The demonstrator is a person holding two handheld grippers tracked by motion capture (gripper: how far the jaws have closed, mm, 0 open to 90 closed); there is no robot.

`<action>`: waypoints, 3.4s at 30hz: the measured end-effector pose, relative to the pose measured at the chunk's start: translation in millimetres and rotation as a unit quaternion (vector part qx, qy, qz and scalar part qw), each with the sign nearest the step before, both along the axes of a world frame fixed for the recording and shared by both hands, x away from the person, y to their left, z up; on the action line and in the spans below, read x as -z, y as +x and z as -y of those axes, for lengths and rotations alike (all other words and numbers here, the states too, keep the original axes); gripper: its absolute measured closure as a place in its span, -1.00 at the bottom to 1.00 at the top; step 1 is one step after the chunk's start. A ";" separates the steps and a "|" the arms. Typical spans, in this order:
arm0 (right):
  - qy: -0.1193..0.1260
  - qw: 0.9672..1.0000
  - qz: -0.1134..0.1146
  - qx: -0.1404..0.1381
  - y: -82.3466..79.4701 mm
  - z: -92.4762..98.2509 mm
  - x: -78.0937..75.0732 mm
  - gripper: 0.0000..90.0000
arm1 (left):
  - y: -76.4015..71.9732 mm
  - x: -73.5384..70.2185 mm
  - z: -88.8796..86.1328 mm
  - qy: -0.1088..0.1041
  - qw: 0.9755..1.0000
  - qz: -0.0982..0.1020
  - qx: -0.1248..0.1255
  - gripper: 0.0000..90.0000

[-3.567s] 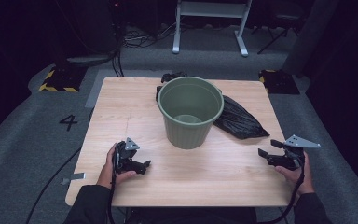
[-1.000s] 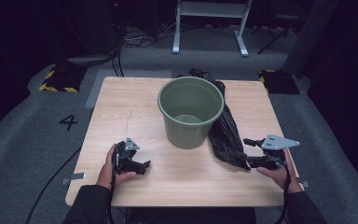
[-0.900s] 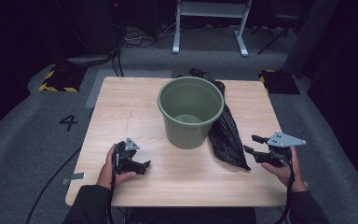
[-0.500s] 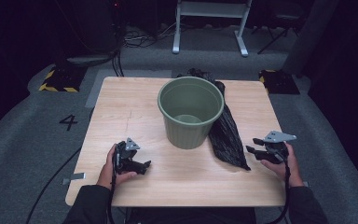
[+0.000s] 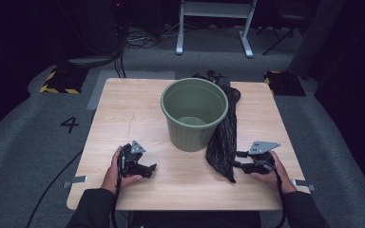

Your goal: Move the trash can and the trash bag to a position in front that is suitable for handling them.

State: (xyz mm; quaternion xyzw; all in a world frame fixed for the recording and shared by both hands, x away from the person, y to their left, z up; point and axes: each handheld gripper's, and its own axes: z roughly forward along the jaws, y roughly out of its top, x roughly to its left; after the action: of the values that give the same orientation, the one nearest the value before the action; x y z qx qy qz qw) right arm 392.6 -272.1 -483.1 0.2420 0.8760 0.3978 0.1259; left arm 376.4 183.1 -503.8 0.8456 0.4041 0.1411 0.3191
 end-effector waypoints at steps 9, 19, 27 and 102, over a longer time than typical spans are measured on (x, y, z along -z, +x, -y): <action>0.015 0.999 0.014 -0.032 -10.0 -41.8 -1.1 0.05 | -0.6 -0.2 11.4 0.002 1.000 0.000 0.013 -1.00; 0.041 0.997 0.062 -0.008 -27.0 -49.1 -26.5 -0.43 | -1.5 -0.1 8.9 0.000 1.000 -0.002 0.025 -1.00; 0.077 0.993 0.081 0.040 -10.4 -34.5 -53.2 -0.45 | -2.3 0.1 3.8 -0.002 1.000 -0.003 0.029 -1.00; -0.021 1.000 -0.009 0.012 40.6 -23.4 12.5 0.18 | -19.7 -22.0 140.5 -0.039 0.983 0.055 0.170 0.08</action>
State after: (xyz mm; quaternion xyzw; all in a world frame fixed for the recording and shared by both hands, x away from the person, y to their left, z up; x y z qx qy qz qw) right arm 433.1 -248.6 -495.6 0.2536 0.8822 0.3757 0.1279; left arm 356.7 42.6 -481.8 0.8801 0.2413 0.1149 0.3925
